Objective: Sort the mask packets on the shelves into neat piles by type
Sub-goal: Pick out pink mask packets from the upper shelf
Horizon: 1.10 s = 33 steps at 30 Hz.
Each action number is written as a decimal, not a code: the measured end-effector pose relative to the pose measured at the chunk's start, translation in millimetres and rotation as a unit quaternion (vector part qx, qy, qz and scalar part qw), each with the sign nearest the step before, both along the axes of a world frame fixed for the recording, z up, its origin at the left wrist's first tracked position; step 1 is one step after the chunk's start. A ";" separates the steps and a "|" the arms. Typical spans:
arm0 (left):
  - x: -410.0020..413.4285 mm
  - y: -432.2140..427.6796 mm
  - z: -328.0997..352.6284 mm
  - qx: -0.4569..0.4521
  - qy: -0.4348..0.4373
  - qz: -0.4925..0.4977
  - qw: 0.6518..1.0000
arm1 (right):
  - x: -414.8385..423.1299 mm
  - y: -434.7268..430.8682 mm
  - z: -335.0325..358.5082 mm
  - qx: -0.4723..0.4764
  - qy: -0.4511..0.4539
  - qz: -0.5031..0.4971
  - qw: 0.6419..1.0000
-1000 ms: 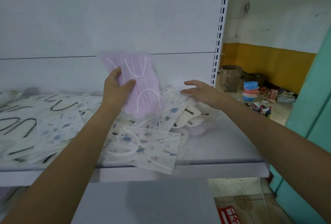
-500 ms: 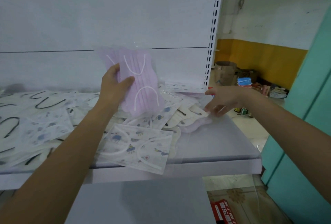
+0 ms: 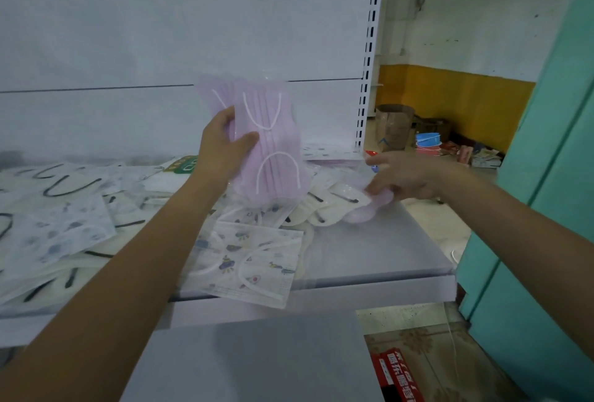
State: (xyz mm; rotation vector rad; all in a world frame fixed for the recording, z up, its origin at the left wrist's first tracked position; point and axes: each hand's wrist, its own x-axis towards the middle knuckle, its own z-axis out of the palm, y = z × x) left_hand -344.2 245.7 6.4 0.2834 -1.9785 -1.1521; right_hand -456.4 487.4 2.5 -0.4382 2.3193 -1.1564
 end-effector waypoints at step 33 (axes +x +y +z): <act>5.5 -8.6 8.3 0.042 0.054 0.013 0.998 | 22.8 52.9 99.6 -0.154 0.284 0.011 0.946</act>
